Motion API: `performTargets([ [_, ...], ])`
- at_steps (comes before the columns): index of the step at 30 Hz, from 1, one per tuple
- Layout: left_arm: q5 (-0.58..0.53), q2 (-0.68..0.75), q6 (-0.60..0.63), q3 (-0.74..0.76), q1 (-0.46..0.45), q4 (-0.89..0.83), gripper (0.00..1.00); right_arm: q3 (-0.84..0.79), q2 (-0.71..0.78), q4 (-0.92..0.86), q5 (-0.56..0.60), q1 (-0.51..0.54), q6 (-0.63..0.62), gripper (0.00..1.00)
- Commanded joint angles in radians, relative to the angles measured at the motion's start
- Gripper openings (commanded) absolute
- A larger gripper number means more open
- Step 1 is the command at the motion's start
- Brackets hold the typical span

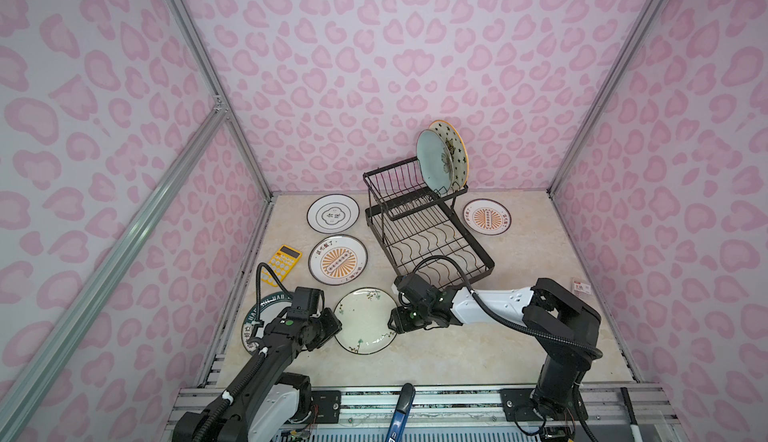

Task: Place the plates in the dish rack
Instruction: 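Lower the right gripper onto the berry plate's rim opposite the left gripper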

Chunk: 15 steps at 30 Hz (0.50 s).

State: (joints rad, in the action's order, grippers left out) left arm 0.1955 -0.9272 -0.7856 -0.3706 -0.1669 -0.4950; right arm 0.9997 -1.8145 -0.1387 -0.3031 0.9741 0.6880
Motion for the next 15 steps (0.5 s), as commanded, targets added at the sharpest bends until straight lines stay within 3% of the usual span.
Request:
performTargets([
  [1,0.008,0.002,0.003,0.006,-0.001,0.021,0.44,0.008,-0.026,0.03,0.023,-0.001,-0.02,0.45],
  [15,0.016,0.015,0.0,0.022,-0.001,0.03,0.45,0.017,-0.044,0.036,0.005,-0.001,-0.026,0.2],
])
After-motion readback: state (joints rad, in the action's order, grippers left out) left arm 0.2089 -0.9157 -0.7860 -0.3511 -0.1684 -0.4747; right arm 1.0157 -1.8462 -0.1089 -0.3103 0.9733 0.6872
